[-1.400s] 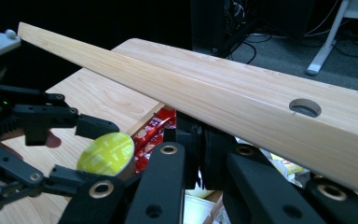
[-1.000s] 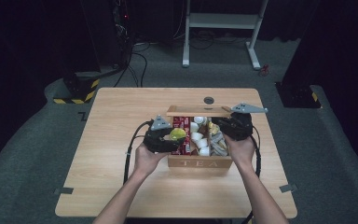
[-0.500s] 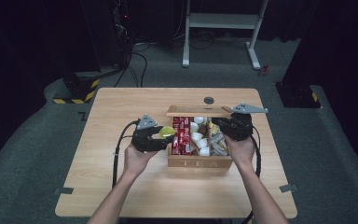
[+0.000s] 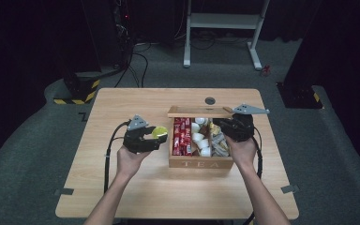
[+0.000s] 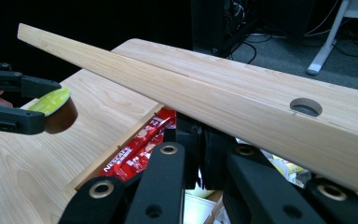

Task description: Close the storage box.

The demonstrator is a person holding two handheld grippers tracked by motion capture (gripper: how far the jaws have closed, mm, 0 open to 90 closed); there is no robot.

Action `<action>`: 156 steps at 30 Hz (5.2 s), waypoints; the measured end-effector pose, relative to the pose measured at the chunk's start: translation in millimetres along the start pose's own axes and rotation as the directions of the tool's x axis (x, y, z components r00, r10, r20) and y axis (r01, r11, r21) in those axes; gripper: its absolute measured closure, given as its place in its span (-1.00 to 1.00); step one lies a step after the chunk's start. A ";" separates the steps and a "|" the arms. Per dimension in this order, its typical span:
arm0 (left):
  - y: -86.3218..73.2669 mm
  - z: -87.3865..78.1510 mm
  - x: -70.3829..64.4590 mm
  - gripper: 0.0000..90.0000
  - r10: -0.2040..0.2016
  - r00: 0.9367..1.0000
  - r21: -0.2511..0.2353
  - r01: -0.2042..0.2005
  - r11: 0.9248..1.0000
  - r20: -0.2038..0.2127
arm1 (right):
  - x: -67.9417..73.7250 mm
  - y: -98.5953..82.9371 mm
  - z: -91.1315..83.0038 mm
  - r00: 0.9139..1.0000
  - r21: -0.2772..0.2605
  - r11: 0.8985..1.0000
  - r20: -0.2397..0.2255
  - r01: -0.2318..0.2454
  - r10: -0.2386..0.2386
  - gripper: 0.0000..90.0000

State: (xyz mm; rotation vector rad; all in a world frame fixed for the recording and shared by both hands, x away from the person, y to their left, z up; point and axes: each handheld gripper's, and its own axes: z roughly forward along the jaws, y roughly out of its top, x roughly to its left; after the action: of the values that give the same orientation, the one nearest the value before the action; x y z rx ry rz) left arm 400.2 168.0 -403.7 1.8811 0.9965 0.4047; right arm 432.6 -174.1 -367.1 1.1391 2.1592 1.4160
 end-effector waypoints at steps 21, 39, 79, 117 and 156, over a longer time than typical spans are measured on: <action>-14.7 -24.2 21.9 -0.15 -0.049 0.997 -0.017 0.048 0.999 -0.051 | -0.1 0.0 0.0 1.000 0.002 1.000 0.000 -0.005 0.005 0.95; -31.8 -38.8 38.2 -0.15 -0.079 0.991 -0.016 0.078 0.997 -0.105 | -0.6 0.0 -0.1 1.000 0.001 1.000 -0.004 -0.005 0.005 0.95; -72.9 -22.3 46.2 -0.16 -0.081 0.981 0.070 0.094 0.993 -0.175 | 0.0 -0.6 -0.2 1.000 0.005 1.000 -0.001 -0.003 0.003 0.95; -85.4 12.6 39.0 -0.16 -0.059 0.982 0.137 0.084 0.987 -0.179 | 0.2 -0.6 -0.3 1.000 0.007 1.000 -0.003 -0.010 0.010 0.95; -89.1 -28.7 60.7 -0.18 -0.135 0.961 0.019 0.144 0.989 -0.241 | 0.0 -0.9 -0.5 1.000 0.007 1.000 -0.009 -0.011 0.011 0.94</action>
State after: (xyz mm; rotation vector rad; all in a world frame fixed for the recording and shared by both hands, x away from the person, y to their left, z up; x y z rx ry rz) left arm 377.5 252.6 -472.9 1.8095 1.2969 0.5418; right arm 431.9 -174.6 -367.8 1.1510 2.1688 1.4213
